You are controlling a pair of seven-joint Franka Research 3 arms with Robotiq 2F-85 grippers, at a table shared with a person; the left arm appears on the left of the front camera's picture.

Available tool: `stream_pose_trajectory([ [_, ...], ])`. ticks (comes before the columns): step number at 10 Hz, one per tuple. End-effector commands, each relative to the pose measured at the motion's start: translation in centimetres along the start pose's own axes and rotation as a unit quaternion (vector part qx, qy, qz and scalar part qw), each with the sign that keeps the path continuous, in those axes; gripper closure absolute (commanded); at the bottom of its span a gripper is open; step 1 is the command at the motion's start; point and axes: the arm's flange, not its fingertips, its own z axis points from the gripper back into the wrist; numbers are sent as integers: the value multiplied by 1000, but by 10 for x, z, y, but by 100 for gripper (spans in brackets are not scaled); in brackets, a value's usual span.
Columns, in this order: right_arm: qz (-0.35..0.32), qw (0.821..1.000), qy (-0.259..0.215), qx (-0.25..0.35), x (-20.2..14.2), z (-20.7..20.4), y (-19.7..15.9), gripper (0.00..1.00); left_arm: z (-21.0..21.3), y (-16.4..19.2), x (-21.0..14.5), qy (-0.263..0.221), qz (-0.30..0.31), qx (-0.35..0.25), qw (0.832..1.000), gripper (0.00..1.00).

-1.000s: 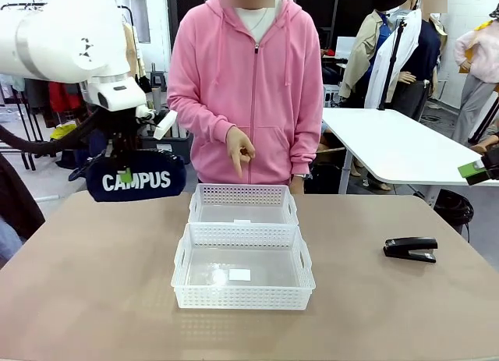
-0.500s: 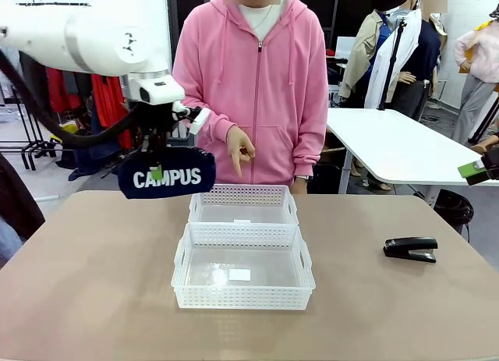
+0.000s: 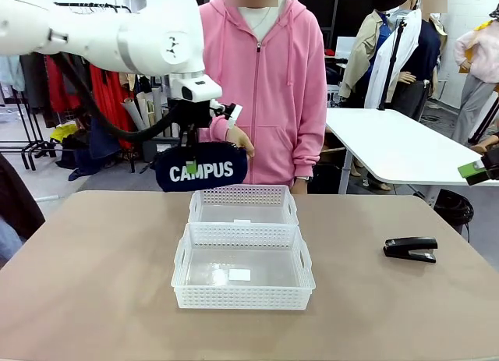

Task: Distribute items into two baskets.
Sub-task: Place the picked Pencil pouch into the Organizing basket as instructed by the person.

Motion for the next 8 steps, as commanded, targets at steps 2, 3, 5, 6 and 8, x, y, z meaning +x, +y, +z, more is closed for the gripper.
stream_pose_trajectory([
  [2,4,1000,-6,6,2,1,1,0,-3,26,33,14,14,9,1000,100],
  [3,4,1000,-6,6,2,1,1,0,-11,31,48,16,13,16,1000,100],
  [5,4,1000,-6,6,2,1,1,0,-24,37,66,16,21,14,1000,100],
  [6,4,1000,-6,6,2,1,1,0,-31,40,74,20,29,24,999,100],
  [8,4,1000,-6,6,2,1,1,0,-44,46,87,15,42,41,998,100],
])
